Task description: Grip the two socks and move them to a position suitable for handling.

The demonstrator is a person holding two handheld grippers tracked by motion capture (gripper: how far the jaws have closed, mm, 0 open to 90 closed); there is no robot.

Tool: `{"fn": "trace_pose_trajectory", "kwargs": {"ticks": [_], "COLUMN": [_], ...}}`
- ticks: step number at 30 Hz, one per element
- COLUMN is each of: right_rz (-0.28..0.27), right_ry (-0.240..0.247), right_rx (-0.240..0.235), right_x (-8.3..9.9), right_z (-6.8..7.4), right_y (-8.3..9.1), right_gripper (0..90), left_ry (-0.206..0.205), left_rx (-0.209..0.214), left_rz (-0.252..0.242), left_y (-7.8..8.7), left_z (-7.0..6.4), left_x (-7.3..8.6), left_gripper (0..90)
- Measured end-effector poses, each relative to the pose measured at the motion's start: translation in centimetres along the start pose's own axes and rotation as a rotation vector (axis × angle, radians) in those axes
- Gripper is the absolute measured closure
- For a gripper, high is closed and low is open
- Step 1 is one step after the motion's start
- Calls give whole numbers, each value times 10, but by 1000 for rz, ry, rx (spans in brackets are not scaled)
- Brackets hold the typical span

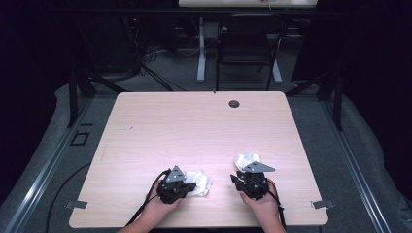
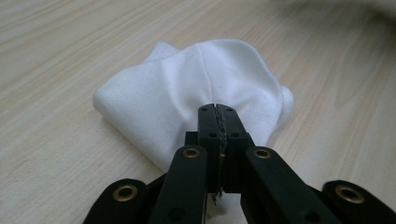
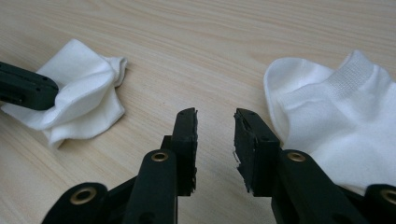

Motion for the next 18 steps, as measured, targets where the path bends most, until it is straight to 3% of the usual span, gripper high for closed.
{"fn": "trace_pose_trajectory", "kwargs": {"ticks": [6, 11, 18], "right_rz": [-1, -6, 1], "right_ry": [0, -2, 0], "right_rx": [4, 5, 5], "right_x": [0, -1, 0], "right_z": [-1, -1, -1], "right_y": [1, 2, 1], "right_gripper": [693, 692, 689], "left_ry": [-11, 6, -15], "left_rx": [10, -6, -31], "left_rz": [3, -13, -34], "left_y": [0, 3, -1], "left_z": [-8, -10, -17], "left_x": [1, -6, -21], "left_gripper": [891, 797, 693]}}
Point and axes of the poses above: each handheld gripper's, and its own axes: y roughly backward along the jaws, x roughly out of its underside, z roughly to its left, the point moved 9 cm from there along -y, roughly forward along the jaws, and after that the axes turned 7 degrees about -z, right-handed, at the moved point
